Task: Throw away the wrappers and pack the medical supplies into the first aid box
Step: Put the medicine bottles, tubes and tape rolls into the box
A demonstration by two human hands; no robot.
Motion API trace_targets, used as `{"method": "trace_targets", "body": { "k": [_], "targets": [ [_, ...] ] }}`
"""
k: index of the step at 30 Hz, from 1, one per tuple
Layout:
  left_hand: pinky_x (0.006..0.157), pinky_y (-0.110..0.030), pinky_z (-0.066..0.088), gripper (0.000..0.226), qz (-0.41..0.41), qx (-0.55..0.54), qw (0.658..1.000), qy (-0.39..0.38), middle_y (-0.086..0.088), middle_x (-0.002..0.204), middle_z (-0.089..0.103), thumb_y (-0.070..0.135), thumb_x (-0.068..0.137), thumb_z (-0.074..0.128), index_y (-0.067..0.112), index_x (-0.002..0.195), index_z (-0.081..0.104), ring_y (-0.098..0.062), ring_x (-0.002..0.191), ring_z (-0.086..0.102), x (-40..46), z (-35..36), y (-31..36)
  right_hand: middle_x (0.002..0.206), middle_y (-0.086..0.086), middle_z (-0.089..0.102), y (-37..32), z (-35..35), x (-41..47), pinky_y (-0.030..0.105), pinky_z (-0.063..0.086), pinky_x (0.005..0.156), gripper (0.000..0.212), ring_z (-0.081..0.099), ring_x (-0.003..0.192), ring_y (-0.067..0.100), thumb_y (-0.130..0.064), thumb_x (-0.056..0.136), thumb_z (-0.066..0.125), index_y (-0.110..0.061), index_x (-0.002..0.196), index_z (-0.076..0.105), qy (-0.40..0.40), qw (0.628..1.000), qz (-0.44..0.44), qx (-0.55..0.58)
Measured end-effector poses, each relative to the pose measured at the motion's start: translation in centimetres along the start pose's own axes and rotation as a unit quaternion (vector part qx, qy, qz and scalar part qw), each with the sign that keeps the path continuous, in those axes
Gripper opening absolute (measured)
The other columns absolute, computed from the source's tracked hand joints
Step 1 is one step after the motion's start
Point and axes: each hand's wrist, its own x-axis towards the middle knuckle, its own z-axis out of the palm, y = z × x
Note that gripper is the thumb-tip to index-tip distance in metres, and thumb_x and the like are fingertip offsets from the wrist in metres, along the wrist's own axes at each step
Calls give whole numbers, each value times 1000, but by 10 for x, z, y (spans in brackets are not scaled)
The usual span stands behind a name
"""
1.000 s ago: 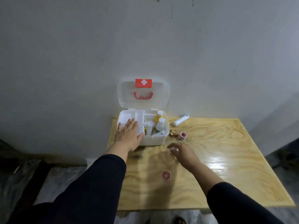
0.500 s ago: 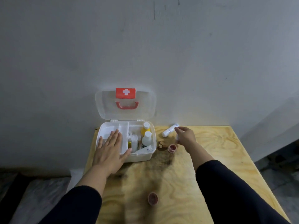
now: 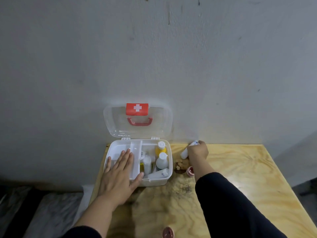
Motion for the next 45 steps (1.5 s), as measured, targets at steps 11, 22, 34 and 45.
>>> {"method": "trace_targets", "body": {
  "k": [11, 22, 34, 45],
  "targets": [
    [119, -43, -13, 105, -8, 13, 999, -39, 6, 159, -18, 78, 65, -21, 20, 152, -8, -8, 145, -19, -1, -10, 5, 139, 15, 49, -5, -47, -41, 51, 52, 95, 57, 55, 119, 34, 7, 78, 68, -16, 129, 56, -84, 991, -76, 69],
    [120, -47, -6, 78, -11, -13, 995, -100, -1, 162, -8, 61, 95, 18, 14, 153, -3, -16, 149, -10, -9, -31, 6, 133, 17, 51, -51, -74, -146, 35, 58, 72, 58, 61, 106, 33, 8, 82, 65, -13, 134, 50, -236, 960, -149, 4],
    [122, -40, 1, 94, -87, -77, 991, -60, -7, 161, -12, 61, 91, 40, 6, 151, -7, -20, 149, -10, -19, -38, -22, 127, 10, 62, -34, 45, -186, 32, 49, 91, 49, 59, 115, 27, -4, 81, 59, -16, 129, 54, -244, 855, -328, -321],
    [115, -41, 30, 111, -43, -181, 980, -68, 4, 162, 2, 62, 74, 66, 17, 152, 2, -21, 148, 16, -10, -36, -56, 130, 15, 54, -38, 65, -196, 35, 47, 91, 72, 52, 119, 30, 10, 82, 42, -21, 145, 30, -239, 787, -387, -416]
  ]
}}
